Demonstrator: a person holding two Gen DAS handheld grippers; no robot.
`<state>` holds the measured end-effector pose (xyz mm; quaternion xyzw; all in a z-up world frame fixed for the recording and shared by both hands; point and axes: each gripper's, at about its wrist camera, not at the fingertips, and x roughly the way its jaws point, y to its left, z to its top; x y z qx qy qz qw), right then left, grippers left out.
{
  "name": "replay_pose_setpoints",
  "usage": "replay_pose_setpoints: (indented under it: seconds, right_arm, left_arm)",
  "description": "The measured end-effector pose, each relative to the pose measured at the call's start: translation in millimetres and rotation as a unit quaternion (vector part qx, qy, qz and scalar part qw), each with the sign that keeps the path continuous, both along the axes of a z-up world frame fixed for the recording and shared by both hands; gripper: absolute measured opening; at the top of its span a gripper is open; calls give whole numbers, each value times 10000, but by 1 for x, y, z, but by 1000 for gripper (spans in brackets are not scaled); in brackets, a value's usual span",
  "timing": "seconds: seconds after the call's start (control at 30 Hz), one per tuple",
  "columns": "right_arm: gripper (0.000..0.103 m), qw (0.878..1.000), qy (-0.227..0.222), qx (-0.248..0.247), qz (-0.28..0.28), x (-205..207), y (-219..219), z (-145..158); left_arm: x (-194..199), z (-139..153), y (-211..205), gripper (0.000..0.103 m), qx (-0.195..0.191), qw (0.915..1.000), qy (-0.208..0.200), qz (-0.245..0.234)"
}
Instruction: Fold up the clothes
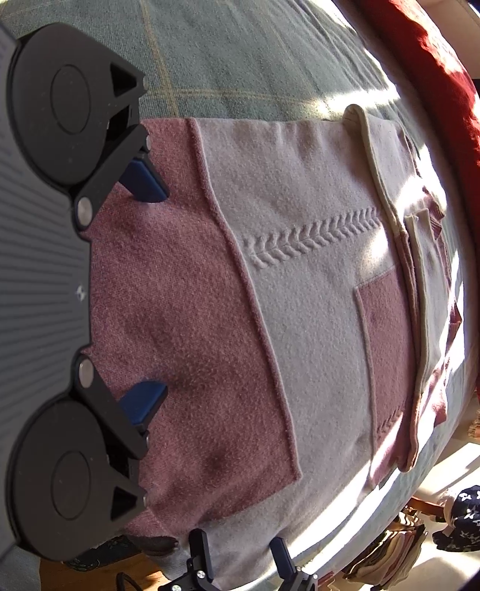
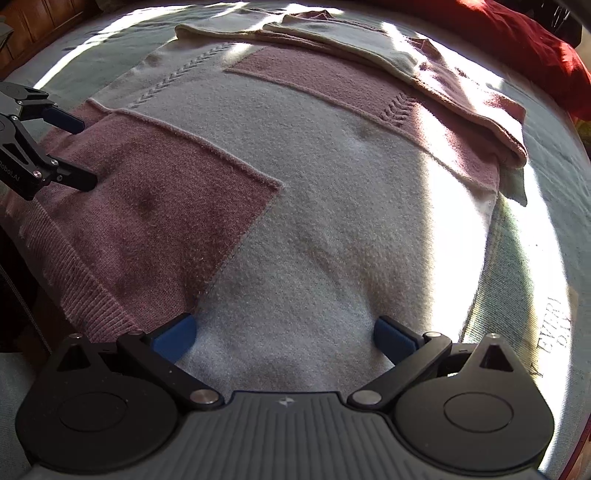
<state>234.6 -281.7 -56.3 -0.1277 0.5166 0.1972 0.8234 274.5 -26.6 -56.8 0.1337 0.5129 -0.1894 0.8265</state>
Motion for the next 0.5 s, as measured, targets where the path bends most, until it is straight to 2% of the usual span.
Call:
replay_pose_setpoints:
  seconds: [0.07, 0.13, 0.23, 0.3, 0.33, 0.47, 0.5]
  right_arm:
    - [103, 9998, -71, -19, 164, -4, 0, 2]
    - [103, 9982, -197, -64, 560, -10, 2, 4]
    - [103, 9925, -385, -130, 1153, -19, 6, 8]
    - [103, 9860, -530, -187, 1569, -25, 9, 9]
    - [103, 9801, -638, -244, 1863, -30, 11, 9]
    - [103, 9443, -1132, -567, 3037, -50, 24, 4]
    - [103, 9343, -1241, -635, 3282, -55, 27, 2]
  left_arm:
    - [-14, 4, -7, 102, 151, 9986, -201, -470]
    - [-30, 8, -15, 102, 332, 9930, -415, -1054]
    - [-54, 7, -29, 102, 647, 9751, -729, -1993]
    - [-70, 6, -38, 102, 853, 9557, -985, -2638]
    - [-80, 4, -44, 102, 951, 9420, -1149, -3007]
    - [-107, -4, -64, 102, 1159, 8858, -1667, -4173]
    - [-110, -6, -68, 102, 1153, 8763, -1734, -4344]
